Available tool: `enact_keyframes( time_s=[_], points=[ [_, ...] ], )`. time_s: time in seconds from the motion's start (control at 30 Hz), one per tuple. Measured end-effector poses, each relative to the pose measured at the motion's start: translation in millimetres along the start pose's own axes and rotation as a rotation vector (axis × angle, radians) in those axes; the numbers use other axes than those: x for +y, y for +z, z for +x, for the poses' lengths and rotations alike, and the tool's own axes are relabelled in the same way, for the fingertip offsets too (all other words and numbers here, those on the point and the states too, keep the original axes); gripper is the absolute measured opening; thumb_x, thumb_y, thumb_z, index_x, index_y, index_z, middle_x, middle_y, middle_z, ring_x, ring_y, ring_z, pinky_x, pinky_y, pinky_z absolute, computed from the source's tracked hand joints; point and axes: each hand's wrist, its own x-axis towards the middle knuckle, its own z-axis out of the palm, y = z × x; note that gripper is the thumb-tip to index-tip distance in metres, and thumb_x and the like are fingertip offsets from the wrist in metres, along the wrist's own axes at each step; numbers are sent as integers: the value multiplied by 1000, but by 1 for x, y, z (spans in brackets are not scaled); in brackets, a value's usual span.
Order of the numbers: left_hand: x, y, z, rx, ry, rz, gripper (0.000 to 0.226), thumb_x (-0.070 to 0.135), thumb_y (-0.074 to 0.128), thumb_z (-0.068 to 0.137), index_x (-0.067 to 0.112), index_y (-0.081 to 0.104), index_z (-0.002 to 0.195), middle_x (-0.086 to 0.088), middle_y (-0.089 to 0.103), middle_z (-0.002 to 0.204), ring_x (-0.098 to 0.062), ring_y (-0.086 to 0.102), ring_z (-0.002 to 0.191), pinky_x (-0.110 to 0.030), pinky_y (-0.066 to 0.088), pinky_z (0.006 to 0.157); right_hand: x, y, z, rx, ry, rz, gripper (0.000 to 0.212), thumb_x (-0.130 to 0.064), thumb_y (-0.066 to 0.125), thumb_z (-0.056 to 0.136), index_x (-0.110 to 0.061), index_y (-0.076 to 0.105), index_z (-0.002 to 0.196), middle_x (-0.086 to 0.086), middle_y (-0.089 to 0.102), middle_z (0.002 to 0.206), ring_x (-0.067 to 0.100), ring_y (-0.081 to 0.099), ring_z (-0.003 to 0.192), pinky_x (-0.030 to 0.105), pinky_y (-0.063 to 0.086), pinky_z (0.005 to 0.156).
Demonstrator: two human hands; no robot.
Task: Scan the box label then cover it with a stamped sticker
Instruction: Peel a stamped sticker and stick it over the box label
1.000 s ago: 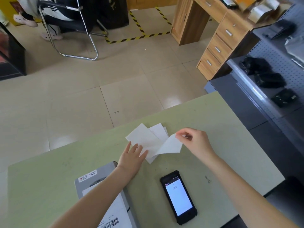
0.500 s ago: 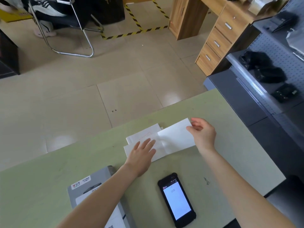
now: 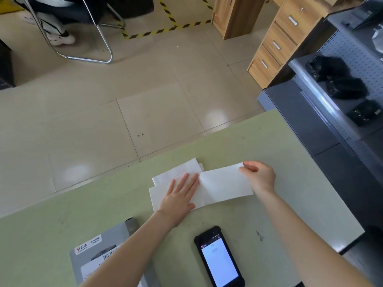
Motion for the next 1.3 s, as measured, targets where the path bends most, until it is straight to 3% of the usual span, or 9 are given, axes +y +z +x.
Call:
enact_keyframes(
  time_s=[0.13,0.33,0.5,0.57,0.7,0.87,1.03,1.23,1.3],
  points=[
    [-1,2,3,4,-1,-4,77,38,39,101,22,-16,152,10,-23,161,-19,-20,149,-43,-12,119,14,1,-4,29,58,51,18,-11,74,72,-15,73,90,-3,67,76,13,61,74,15,39,61],
    [0,3,1,14,-8,22,77,41,38,101,23,-16,152,10,-23,161,-20,-19,149,-43,-11,119,36,-20,-7,161,145,101,19,-11,73,73,-12,74,92,3,70,83,15,61,76,22,42,76],
    [2,-6,-3,36,19,-38,98,53,56,88,25,-10,154,10,-30,156,-20,-20,149,-45,-8,121,46,-39,-11,41,114,183,14,-14,77,72,-19,72,84,2,72,87,18,64,80,32,51,81],
    [0,-9,-10,70,15,-2,105,52,65,80,28,-4,155,5,-21,161,-21,-18,149,-48,-8,122,42,-42,-15,-4,98,214,11,-15,78,71,-23,71,75,-1,71,83,19,64,77,34,53,80],
    [-6,-14,-21,98,-92,44,97,46,68,72,32,16,153,-4,12,161,-27,7,148,-49,0,123,25,-51,-25,-68,17,251,7,-24,79,70,-27,74,70,-13,73,79,4,64,71,18,47,67],
    [-5,-19,-19,157,-54,67,85,30,66,71,29,30,148,-7,32,150,-28,34,135,-40,15,120,3,-67,-38,-160,-198,218,8,-23,78,72,-30,74,75,-20,49,52,3,36,52,7,32,49],
    [-5,-24,-5,126,-56,108,77,35,65,79,29,31,148,-3,24,159,-27,25,142,-44,12,121,-9,-77,-52,-269,-371,165,20,-8,76,74,-27,74,72,-14,65,99,7,41,61,8,36,59],
    [-5,-28,4,90,-69,85,70,36,57,89,27,27,151,-3,10,164,-25,11,150,-42,7,123,-11,-82,-64,-364,-357,172,15,1,71,77,-14,75,77,-3,62,112,-1,62,79,5,45,69],
    [2,-33,-2,129,-112,-96,62,36,56,92,26,34,149,-2,16,163,-23,13,150,-39,12,122,-13,-81,-70,-401,-366,179,15,3,69,78,-10,74,79,1,64,113,-3,63,86,5,46,75]
  ],
)
